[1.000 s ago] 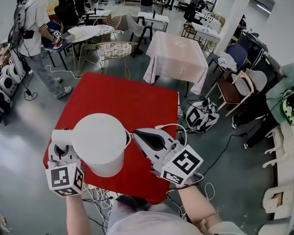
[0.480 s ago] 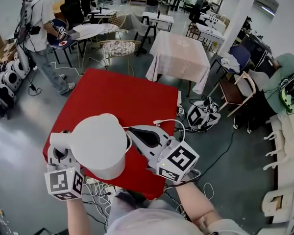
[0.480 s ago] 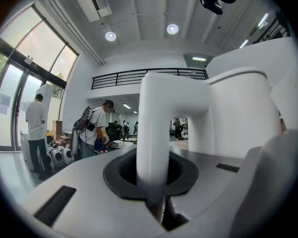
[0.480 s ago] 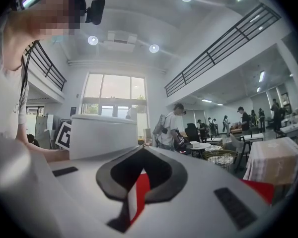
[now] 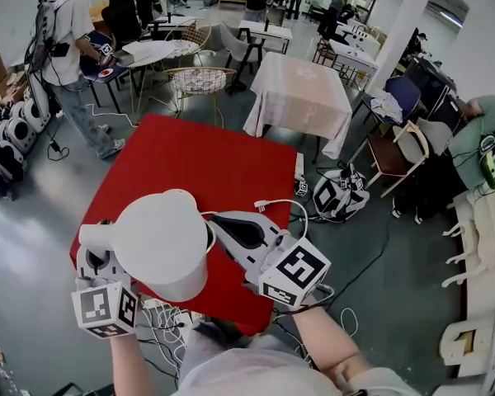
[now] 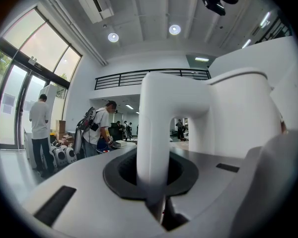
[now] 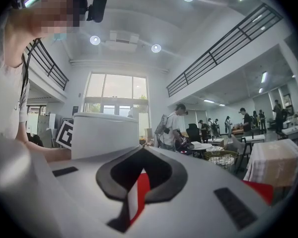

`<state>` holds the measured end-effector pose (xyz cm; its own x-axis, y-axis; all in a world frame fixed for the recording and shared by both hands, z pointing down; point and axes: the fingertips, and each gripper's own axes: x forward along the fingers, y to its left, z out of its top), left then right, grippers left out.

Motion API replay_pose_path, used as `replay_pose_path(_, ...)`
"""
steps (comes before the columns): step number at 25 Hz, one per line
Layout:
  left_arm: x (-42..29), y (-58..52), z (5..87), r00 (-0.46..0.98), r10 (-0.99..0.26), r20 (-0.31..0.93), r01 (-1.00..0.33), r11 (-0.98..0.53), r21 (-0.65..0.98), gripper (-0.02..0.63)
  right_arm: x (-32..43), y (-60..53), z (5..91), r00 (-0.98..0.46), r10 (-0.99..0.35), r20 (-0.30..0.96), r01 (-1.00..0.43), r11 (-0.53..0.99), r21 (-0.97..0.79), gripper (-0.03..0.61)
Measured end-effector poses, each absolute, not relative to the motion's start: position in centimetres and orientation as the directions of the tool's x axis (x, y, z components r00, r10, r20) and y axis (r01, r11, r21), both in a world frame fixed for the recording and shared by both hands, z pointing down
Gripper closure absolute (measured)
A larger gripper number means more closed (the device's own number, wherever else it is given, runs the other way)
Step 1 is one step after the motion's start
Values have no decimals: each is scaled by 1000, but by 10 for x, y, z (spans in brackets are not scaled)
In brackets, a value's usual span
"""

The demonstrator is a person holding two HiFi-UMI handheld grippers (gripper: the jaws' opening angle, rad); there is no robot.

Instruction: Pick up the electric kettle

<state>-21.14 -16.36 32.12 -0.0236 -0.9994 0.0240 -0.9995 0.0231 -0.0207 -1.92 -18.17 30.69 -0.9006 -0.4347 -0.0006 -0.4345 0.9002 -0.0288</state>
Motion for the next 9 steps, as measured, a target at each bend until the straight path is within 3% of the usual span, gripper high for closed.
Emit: replay_pose_path(9,-219,-161,316,-43,-999,9,-999,43,-7,575,-22,-179,305,-901,-435,0,-435,900,-18,571)
